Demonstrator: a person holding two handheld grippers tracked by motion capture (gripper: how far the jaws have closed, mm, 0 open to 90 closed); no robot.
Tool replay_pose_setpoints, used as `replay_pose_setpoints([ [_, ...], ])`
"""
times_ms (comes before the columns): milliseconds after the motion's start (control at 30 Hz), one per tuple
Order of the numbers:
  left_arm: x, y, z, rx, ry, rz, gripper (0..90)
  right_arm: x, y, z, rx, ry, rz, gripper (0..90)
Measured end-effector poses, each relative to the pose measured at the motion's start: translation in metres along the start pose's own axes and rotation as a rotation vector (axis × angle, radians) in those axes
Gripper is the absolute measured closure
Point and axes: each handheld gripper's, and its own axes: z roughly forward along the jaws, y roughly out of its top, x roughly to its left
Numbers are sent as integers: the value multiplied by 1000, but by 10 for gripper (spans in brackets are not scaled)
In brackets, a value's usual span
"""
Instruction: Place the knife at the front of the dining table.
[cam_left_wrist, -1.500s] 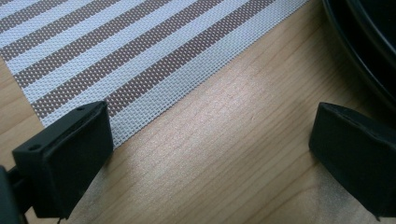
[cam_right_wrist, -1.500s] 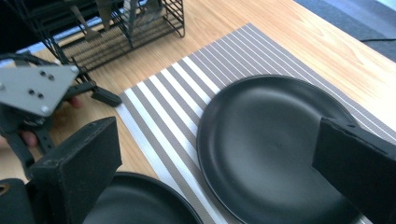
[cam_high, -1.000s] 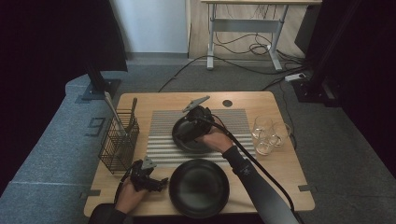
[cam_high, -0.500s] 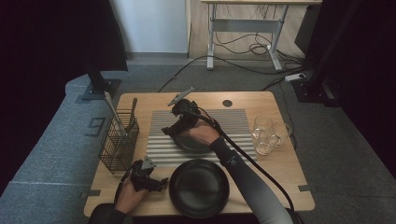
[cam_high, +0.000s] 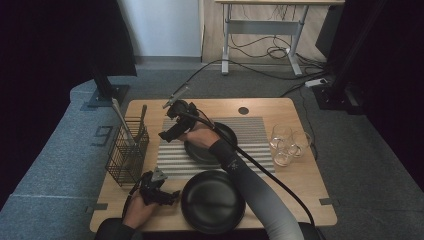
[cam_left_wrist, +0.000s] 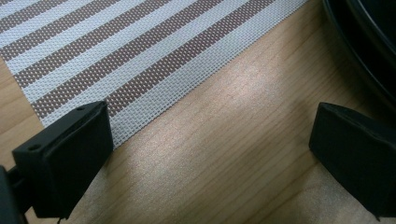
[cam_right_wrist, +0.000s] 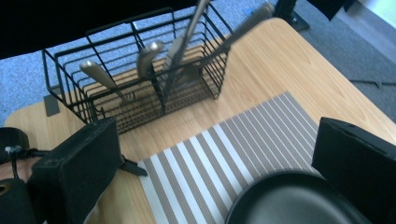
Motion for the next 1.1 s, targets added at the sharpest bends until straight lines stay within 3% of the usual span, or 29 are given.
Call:
replay_pose_setpoints([
  [333,0,0,0,-1,-1,-1,0,11,17,24,28,29,-19,56],
  [433,0,0,0,-2,0,-1,0,12,19,30,12,53,-18,104],
  [533,0,0,0,-1,0,-1,0,12,21,36,30,39,-27,118],
  [867,0,0,0,-1,0,-1,0,14,27,57,27,65,-12,165],
  [1100,0,0,0,-1,0,-1,0,15,26,71,31,93,-2,300],
])
